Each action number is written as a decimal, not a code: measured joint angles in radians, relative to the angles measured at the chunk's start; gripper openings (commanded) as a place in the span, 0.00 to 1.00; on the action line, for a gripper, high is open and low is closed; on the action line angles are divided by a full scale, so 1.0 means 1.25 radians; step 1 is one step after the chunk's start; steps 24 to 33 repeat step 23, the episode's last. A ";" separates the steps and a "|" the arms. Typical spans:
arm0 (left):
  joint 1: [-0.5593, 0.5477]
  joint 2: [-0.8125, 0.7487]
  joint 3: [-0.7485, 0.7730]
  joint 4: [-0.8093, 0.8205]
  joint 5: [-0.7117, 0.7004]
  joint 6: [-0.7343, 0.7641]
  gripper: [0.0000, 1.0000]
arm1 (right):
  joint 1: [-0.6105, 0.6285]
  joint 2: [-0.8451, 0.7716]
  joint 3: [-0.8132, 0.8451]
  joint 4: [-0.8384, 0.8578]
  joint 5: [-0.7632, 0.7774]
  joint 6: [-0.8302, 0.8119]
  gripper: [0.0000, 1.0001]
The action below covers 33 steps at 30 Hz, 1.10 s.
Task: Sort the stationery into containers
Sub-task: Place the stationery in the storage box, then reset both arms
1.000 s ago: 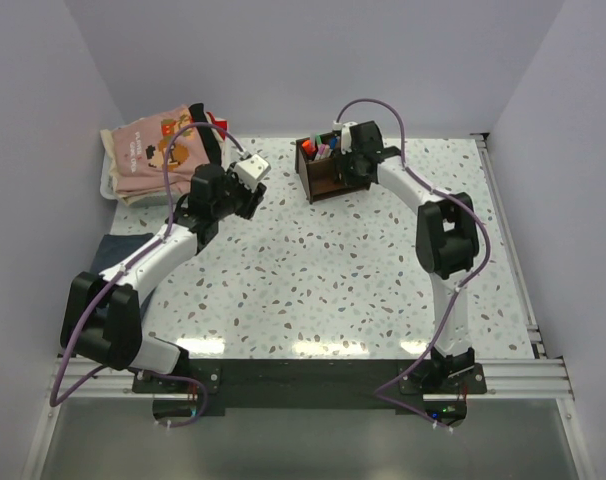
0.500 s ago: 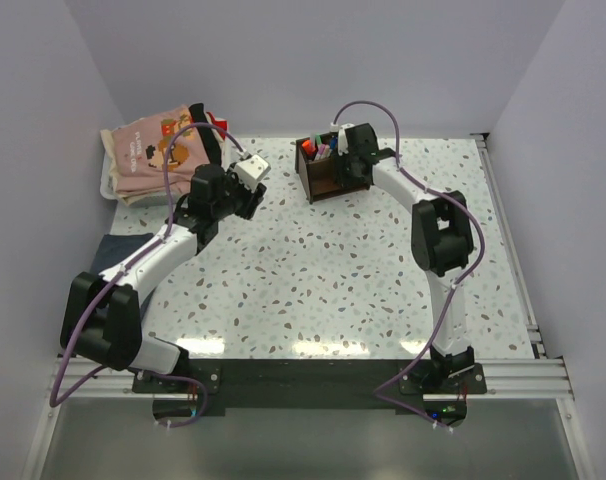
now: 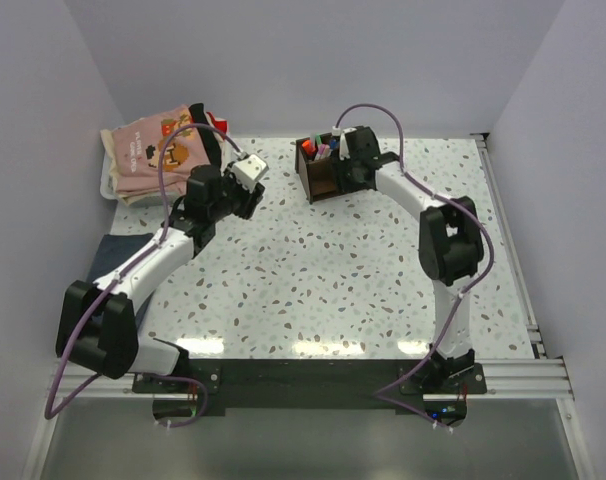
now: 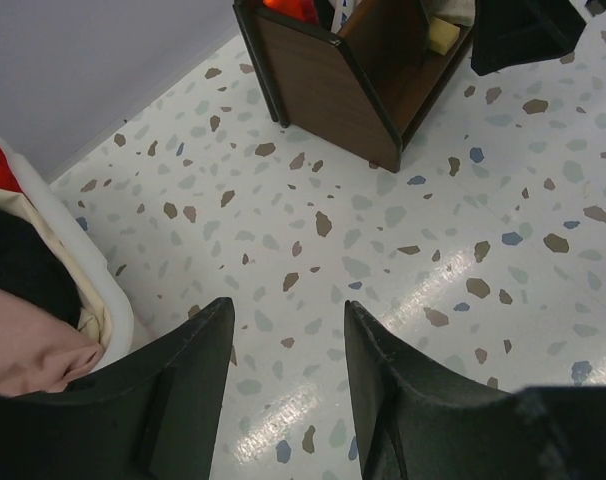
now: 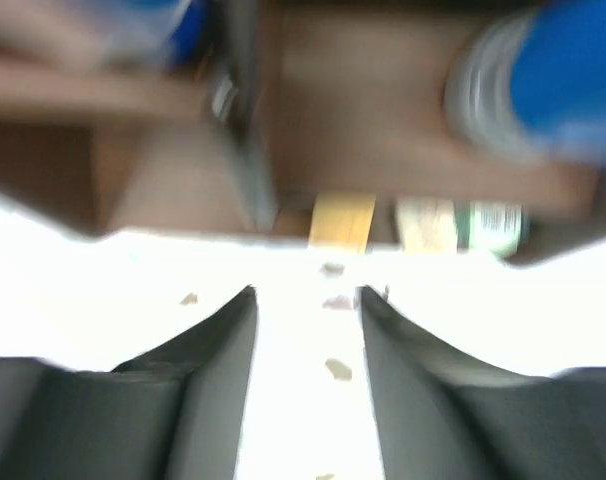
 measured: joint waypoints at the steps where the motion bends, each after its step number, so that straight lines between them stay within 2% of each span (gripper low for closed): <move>1: 0.000 -0.004 -0.002 0.002 0.003 0.000 0.54 | 0.002 -0.031 -0.023 -0.008 0.000 0.005 0.72; 3: 0.000 -0.011 -0.007 0.003 0.008 0.000 0.56 | 0.004 -0.107 -0.084 -0.013 0.004 0.013 0.83; 4: 0.000 -0.012 -0.008 0.003 0.009 0.000 0.98 | 0.005 -0.143 -0.110 -0.017 0.008 0.013 0.87; 5: 0.000 -0.012 -0.009 0.004 0.011 -0.001 1.00 | 0.006 -0.191 -0.146 -0.015 0.022 0.013 0.89; 9: 0.000 -0.012 -0.010 0.009 0.017 -0.017 1.00 | 0.007 -0.380 -0.286 -0.001 0.110 0.014 0.99; 16: 0.001 0.005 0.004 0.024 0.039 -0.055 1.00 | -0.001 -0.579 -0.503 0.023 0.255 -0.027 0.99; 23: 0.001 0.100 0.088 0.028 0.047 -0.068 1.00 | -0.002 -0.696 -0.598 0.042 0.317 -0.094 0.99; 33: 0.001 0.100 0.088 0.028 0.047 -0.068 1.00 | -0.002 -0.696 -0.598 0.042 0.317 -0.094 0.99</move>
